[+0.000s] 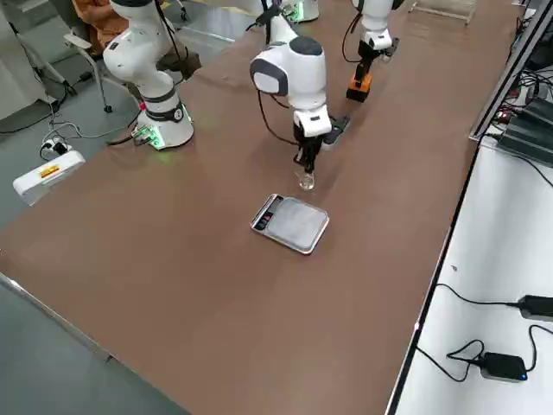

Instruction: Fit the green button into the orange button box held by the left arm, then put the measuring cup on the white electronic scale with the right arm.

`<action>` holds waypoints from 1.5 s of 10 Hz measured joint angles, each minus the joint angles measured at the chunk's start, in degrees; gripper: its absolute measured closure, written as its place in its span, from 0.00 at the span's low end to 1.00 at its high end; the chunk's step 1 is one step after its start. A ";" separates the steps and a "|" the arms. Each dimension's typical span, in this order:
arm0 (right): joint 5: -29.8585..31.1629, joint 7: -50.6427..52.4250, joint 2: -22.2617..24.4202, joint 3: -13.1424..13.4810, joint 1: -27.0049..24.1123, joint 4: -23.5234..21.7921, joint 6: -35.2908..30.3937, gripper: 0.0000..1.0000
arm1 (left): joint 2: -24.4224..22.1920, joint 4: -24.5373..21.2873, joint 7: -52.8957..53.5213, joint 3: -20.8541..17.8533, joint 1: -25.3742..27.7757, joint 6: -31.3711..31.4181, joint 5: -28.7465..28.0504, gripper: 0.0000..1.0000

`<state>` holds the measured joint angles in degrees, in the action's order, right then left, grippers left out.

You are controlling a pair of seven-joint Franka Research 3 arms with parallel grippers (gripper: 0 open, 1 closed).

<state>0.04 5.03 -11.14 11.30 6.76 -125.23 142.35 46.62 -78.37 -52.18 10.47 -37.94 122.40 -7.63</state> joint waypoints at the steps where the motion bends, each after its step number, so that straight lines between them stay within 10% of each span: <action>1: 0.00 4.23 -0.02 2.41 -0.08 0.60 -0.01 0.93 | 0.00 0.04 0.00 -0.03 0.00 -0.38 -0.13 0.01; 3: 0.00 9.41 -0.79 5.65 -0.59 0.84 0.18 0.93 | 0.00 0.16 0.00 -0.06 0.00 -0.59 -0.20 0.01; 15: -0.05 10.76 -10.61 5.76 -0.80 5.56 4.88 0.93 | -0.02 0.60 -1.27 -0.23 0.10 -0.72 -0.20 0.01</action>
<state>-0.01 15.80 -21.75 17.06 5.95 -119.67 147.23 46.59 -77.77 -53.45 10.24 -37.84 121.69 -7.83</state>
